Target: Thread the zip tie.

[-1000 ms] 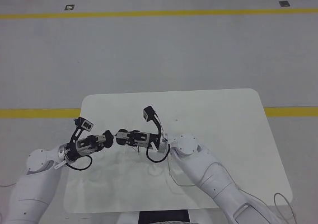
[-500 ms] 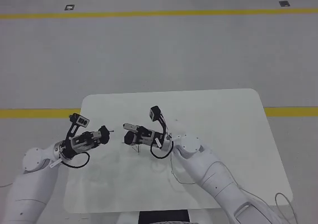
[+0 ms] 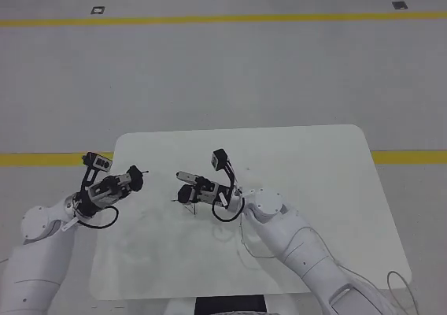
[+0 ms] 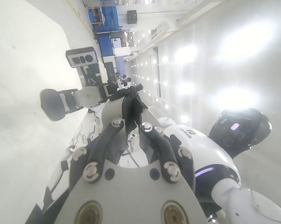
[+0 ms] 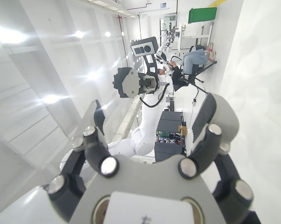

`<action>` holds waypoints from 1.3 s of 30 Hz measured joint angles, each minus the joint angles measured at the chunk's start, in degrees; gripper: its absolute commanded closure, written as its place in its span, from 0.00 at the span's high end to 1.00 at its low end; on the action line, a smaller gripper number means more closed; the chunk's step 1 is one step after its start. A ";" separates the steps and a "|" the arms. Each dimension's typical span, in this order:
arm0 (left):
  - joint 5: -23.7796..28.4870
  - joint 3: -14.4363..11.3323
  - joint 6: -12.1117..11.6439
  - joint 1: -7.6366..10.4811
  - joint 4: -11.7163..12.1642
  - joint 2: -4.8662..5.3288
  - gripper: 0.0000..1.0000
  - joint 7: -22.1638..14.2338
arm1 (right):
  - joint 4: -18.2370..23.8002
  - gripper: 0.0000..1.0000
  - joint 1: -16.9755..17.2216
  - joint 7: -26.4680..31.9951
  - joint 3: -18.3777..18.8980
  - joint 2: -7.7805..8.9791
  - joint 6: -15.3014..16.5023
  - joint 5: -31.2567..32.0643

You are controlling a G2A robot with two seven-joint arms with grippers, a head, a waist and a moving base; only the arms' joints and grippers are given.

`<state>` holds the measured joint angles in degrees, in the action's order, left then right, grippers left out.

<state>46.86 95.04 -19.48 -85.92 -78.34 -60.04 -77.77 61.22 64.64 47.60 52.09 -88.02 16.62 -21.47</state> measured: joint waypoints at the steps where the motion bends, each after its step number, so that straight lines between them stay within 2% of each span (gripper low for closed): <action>1: -0.50 1.09 0.00 0.15 0.16 -0.36 0.00 -0.66 | 0.00 1.00 0.00 0.00 0.00 0.00 0.00 0.00; 3: -1.12 3.19 0.00 0.24 0.37 -1.48 0.00 -1.84 | 0.00 1.00 0.00 0.00 0.00 0.00 0.00 0.00; 9: -5.19 8.36 0.00 -0.15 -1.03 -5.25 0.00 -1.87 | 0.00 1.00 0.00 0.00 0.00 0.00 0.00 0.00; 11: -5.41 8.69 0.00 -0.16 -0.96 -5.70 0.00 -1.87 | 0.00 1.00 0.00 0.00 0.00 0.00 0.00 0.00; 15: -5.39 8.63 0.00 -0.15 -0.95 -5.65 0.00 -1.87 | 0.49 1.00 -0.31 -0.82 -0.29 0.13 -0.84 0.97; 16: -5.38 8.63 0.00 -0.15 -0.95 -5.64 0.00 -1.87 | 1.25 1.00 -0.76 -1.71 -0.65 0.27 -2.10 2.69; 19: -5.38 8.63 0.00 -0.15 -0.95 -5.64 0.00 -1.87 | 5.27 1.00 -2.47 -3.81 -2.25 0.81 -8.87 13.04; 22: -5.38 8.63 0.00 -0.15 -0.95 -5.65 0.00 -1.88 | 9.45 1.00 -4.47 -4.34 -4.65 1.27 -18.42 24.66; 24: -5.38 8.63 0.00 -0.15 -0.95 -5.65 0.00 -1.88 | 11.56 1.00 -6.27 -2.46 -7.20 1.50 -26.07 33.05; 26: -5.38 8.63 0.00 -0.15 -0.95 -5.65 0.00 -1.88 | 13.24 1.00 -7.87 0.60 -9.84 1.46 -32.32 39.18; 27: -5.38 8.63 0.00 -0.15 -0.95 -5.65 0.00 -1.88 | 13.78 1.00 -8.47 1.79 -10.84 1.38 -34.26 41.07; 29: -5.38 8.63 0.00 -0.15 -0.95 -5.65 0.00 -1.88 | 14.53 1.00 -9.57 4.30 -13.13 1.22 -36.37 44.91; 39: -5.38 8.63 0.00 -0.15 -0.95 -5.65 0.00 -1.88 | 14.96 1.00 -9.81 5.07 -14.18 1.15 -36.07 46.57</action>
<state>41.48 103.67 -19.48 -86.07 -79.30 -65.68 -79.64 76.18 54.83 52.67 37.91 -86.87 -19.46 25.09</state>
